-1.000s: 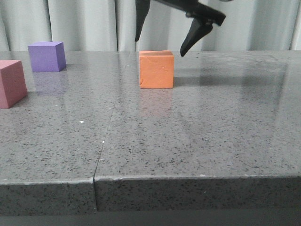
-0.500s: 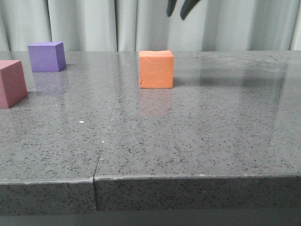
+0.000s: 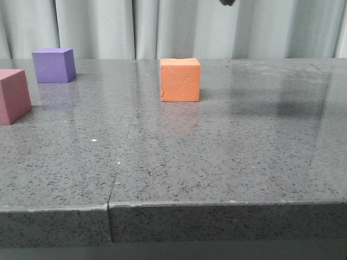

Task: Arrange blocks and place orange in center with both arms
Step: 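Open the right gripper and lift it away from the cube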

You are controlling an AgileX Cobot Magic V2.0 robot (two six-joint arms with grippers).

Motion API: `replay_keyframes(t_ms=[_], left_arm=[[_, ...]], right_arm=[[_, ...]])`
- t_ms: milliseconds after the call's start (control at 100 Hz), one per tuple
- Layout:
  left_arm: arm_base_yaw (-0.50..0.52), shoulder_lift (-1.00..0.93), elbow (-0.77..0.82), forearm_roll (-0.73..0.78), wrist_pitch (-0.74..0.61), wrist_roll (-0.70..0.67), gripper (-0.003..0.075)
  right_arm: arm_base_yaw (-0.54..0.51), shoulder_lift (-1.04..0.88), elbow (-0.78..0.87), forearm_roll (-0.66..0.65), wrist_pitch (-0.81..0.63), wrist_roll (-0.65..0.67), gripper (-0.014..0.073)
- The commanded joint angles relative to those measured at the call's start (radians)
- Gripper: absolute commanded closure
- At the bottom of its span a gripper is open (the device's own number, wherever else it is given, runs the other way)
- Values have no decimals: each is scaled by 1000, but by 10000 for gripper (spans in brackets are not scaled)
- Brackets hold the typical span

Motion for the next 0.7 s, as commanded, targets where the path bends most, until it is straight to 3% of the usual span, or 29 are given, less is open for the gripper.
replay_keyframes(t_ms=[0, 690], left_arm=[[0, -28, 41, -8, -85, -2, 741], [0, -28, 41, -8, -86, -2, 741]], right_arm=[[4, -105, 56, -10, -55, -17, 664], [4, -630, 792, -10, -653, -18, 664]])
